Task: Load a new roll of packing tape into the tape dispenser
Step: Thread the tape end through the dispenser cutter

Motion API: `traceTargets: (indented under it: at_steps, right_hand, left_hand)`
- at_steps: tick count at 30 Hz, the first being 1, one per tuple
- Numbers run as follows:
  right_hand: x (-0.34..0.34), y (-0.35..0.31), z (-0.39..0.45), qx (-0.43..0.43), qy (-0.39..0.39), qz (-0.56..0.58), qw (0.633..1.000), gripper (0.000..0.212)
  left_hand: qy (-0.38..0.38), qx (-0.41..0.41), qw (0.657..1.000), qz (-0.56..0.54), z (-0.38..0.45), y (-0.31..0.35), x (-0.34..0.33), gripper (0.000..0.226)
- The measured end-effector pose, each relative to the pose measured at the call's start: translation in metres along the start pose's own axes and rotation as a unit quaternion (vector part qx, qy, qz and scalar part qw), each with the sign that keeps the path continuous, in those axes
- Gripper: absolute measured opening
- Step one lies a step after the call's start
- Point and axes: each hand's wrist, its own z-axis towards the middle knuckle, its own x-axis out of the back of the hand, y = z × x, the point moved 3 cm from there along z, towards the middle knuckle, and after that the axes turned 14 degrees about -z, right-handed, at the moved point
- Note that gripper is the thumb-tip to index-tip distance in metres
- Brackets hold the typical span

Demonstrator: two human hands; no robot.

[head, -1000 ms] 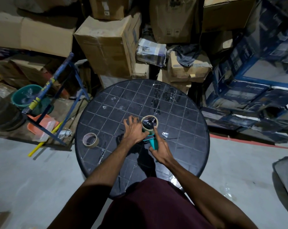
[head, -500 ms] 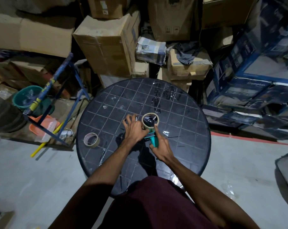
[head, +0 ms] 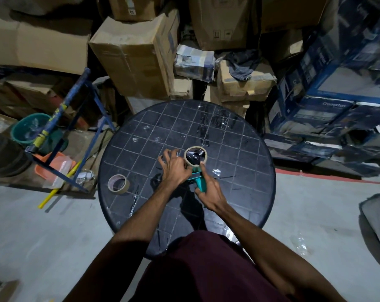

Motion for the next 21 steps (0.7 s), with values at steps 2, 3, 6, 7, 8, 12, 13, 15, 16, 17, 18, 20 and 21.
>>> traceTargets:
  at_steps: [2,3,6,7,8,12,13,15,16,17,18,20,21]
  right_hand:
    - [0.0008,-0.0008,0.0008,0.002,0.003,-0.001,1.0,0.094]
    - [0.0013,-0.0013,0.0012,0.001,0.004,0.0,1.0,0.094]
    - [0.0015,-0.0016,0.0016,-0.005,0.0,-0.008,1.0,0.093]
    - [0.0021,-0.0023,0.0015,-0.005,-0.001,-0.01,1.0,0.093]
    - [0.0022,-0.0023,0.0017,-0.003,-0.002,-0.01,1.0,0.093]
    - [0.0009,-0.002,0.0041,0.019,0.004,-0.021,1.0,0.093]
    - [0.0001,-0.0018,0.0045,0.018,0.001,-0.021,1.0,0.093]
    - [-0.0012,-0.0021,0.0042,0.014,-0.005,-0.023,1.0,0.093]
    - [-0.0012,-0.0025,0.0041,0.011,-0.008,-0.024,1.0,0.094]
    - [-0.0007,-0.0032,0.0033,0.009,-0.01,-0.023,1.0,0.094]
    - [-0.0003,-0.0033,0.0026,0.006,-0.009,-0.021,1.0,0.095]
    - [0.0005,-0.0049,0.0011,-0.001,-0.007,-0.026,1.0,0.096]
    - [0.0001,-0.0063,0.0008,-0.004,-0.007,-0.035,0.999,0.098]
  left_hand:
    - [0.003,0.002,1.0,0.001,0.0011,-0.0004,0.0009,0.03]
    - [-0.003,0.001,1.0,0.001,0.0015,-0.0005,0.0008,0.031]
    - [-0.025,-0.003,1.0,0.011,0.0007,0.0006,0.0012,0.037]
    - [-0.023,-0.002,1.0,0.014,0.0006,0.0005,0.0016,0.035]
    - [-0.017,0.002,1.0,0.015,0.0006,0.0001,0.0019,0.031]
    - [0.001,0.02,1.0,-0.003,0.001,-0.0011,0.0029,0.023]
    - [0.001,0.019,1.0,-0.006,0.0008,-0.0006,0.003,0.022]
    - [0.002,0.02,1.0,-0.01,-0.0008,0.0008,0.0042,0.02]
    - [0.005,0.023,1.0,-0.014,-0.0016,0.001,0.0045,0.02]
    - [0.009,0.025,0.999,-0.017,-0.0022,0.0007,0.0043,0.02]
    - [0.013,0.027,0.999,-0.02,-0.0027,0.0001,0.0037,0.019]
    - [0.021,0.024,0.999,-0.025,-0.0033,-0.0019,0.0012,0.019]
    - [0.025,0.021,0.999,-0.026,-0.0035,-0.003,0.0001,0.02]
